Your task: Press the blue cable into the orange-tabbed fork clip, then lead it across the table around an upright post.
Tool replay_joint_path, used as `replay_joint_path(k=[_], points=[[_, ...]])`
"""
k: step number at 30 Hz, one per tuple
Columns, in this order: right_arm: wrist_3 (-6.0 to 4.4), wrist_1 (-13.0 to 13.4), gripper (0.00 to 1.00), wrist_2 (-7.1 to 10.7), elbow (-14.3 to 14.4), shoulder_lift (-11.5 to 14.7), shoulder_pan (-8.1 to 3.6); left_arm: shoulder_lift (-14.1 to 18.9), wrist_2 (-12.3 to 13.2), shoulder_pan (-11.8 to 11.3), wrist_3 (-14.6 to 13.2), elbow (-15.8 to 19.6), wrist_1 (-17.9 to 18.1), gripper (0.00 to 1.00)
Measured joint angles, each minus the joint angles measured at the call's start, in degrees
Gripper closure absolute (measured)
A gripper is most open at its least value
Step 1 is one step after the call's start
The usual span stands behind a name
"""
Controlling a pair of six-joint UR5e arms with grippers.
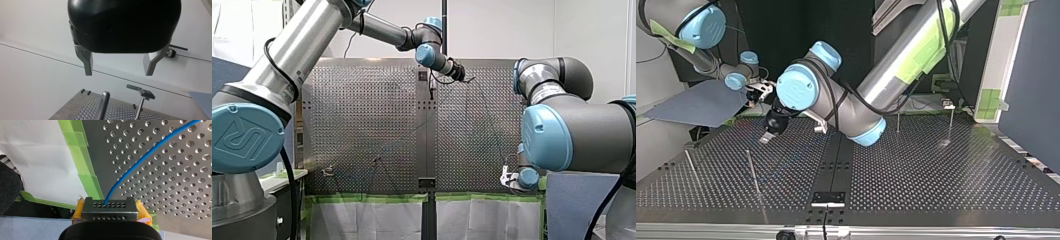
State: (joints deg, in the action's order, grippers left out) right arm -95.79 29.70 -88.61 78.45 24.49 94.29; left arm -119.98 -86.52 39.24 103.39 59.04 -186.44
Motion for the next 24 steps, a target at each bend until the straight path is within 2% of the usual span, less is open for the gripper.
replay_joint_path(k=[7,24], points=[[0.11,-0.81,1.00,0.00,-0.49,0.00,0.13,-0.08,0.07,-0.01,0.44,0.00,2.12,0.00],[0.06,-0.92,1.00,0.00,-0.60,0.00,0.36,-0.08,-0.10,0.08,0.50,0.00,2.04,0.00]])
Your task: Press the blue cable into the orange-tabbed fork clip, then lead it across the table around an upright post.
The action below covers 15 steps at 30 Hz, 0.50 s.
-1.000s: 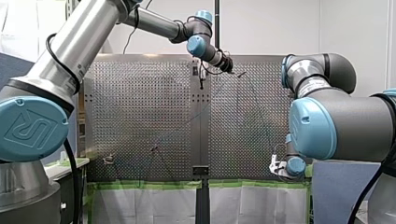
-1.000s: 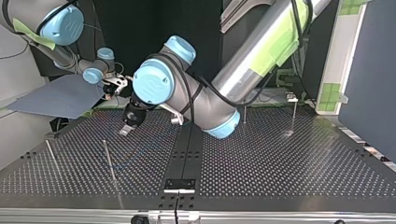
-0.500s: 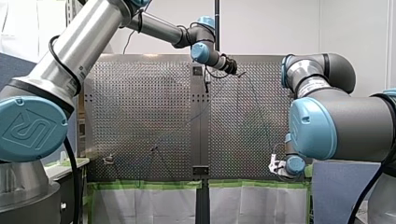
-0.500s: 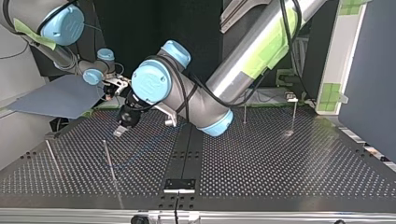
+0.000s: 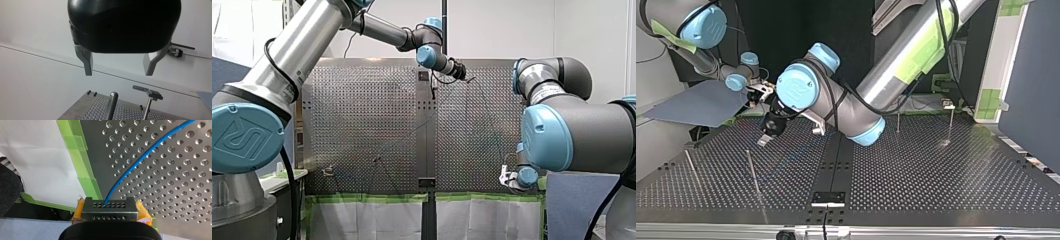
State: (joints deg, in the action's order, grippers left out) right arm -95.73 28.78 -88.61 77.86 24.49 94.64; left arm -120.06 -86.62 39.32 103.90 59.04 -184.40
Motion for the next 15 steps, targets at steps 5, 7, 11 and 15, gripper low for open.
replay_joint_path(k=[5,7,11,15], points=[[0.00,-0.03,1.00,0.00,-0.01,0.00,0.01,0.05,-0.44,0.00,-0.01,0.00,0.00,0.00],[0.00,-0.03,1.00,0.00,-0.02,0.00,0.03,0.05,-0.61,0.01,-0.05,0.00,-0.03,0.00],[-0.01,-0.02,1.00,0.01,-0.02,0.00,0.03,0.06,-1.15,0.01,-0.05,0.00,-0.13,0.00],[0.00,-0.02,1.00,0.01,-0.02,0.00,0.06,0.07,-2.72,0.01,0.02,0.00,-1.03,0.00]])
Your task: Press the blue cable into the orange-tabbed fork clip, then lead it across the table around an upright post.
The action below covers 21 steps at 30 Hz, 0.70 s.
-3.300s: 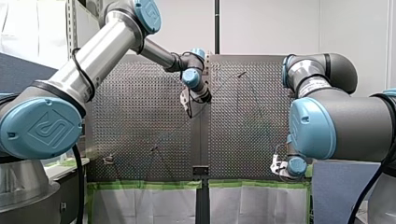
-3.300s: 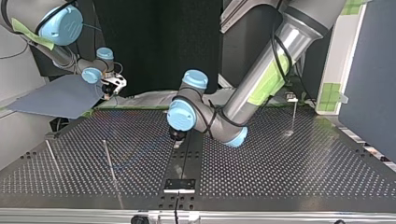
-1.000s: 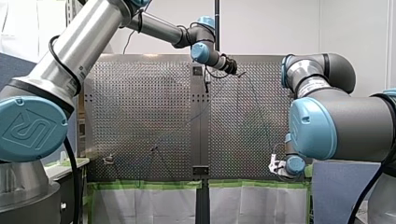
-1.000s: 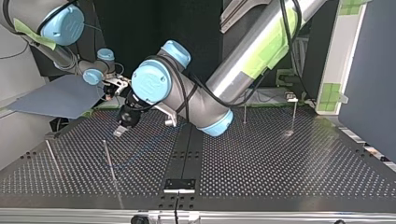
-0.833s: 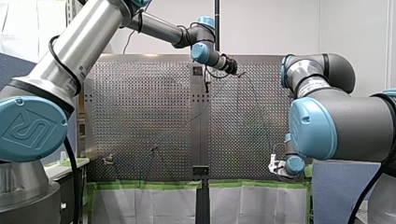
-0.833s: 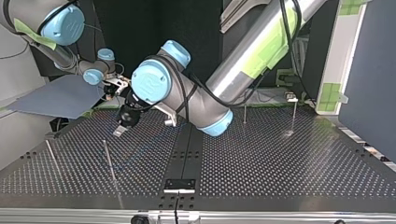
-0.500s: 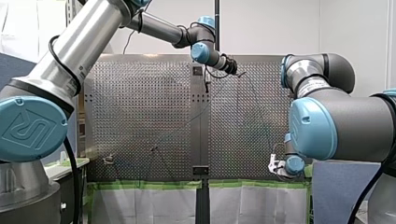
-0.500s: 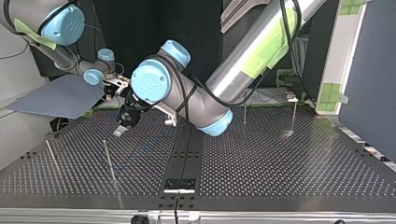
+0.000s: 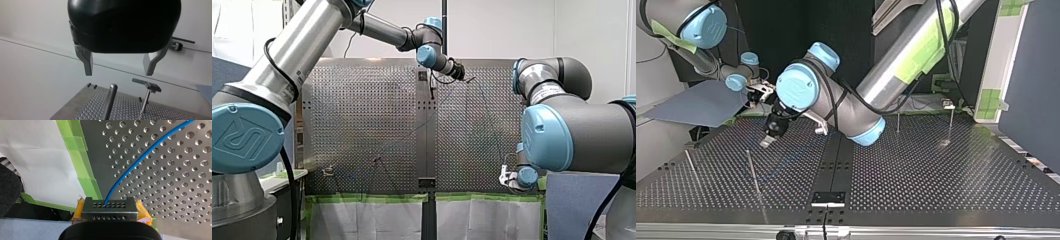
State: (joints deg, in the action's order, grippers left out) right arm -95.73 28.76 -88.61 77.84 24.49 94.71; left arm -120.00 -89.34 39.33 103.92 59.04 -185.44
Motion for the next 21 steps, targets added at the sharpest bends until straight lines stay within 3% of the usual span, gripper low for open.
replay_joint_path(k=[8,21], points=[[0.00,0.00,1.00,0.00,0.02,0.00,0.14,0.00,-3.23,-0.02,-0.20,0.00,-2.66,0.00],[0.00,-0.01,1.00,0.00,0.00,0.00,0.17,0.00,-9.80,0.00,-0.18,0.00,-3.83,0.00]])
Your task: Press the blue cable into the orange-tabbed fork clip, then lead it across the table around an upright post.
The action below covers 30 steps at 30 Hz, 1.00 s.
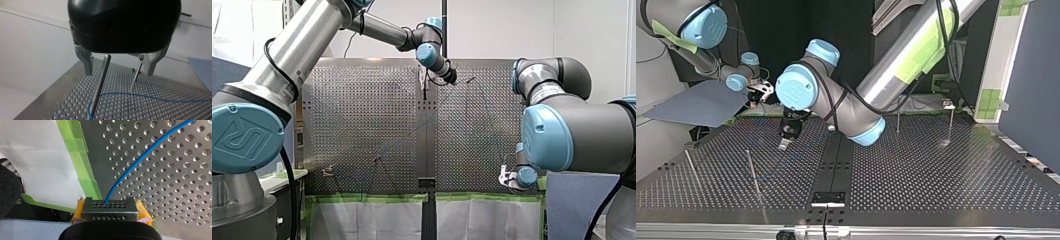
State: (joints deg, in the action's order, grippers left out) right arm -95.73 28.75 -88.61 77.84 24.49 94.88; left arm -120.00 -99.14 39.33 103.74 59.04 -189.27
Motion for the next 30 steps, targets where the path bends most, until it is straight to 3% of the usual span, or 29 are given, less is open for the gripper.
replay_joint_path(k=[15,24,30], points=[[0.03,0.00,1.00,0.00,0.00,0.00,0.16,0.24,-7.19,0.05,0.13,0.00,-0.71,0.00],[0.00,0.00,1.00,0.00,0.01,0.00,0.31,1.77,-9.12,0.23,0.14,0.13,-2.57,0.00],[0.00,0.00,1.00,0.00,0.00,0.00,0.34,4.37,-9.57,0.02,0.22,2.19,-2.30,0.00]])
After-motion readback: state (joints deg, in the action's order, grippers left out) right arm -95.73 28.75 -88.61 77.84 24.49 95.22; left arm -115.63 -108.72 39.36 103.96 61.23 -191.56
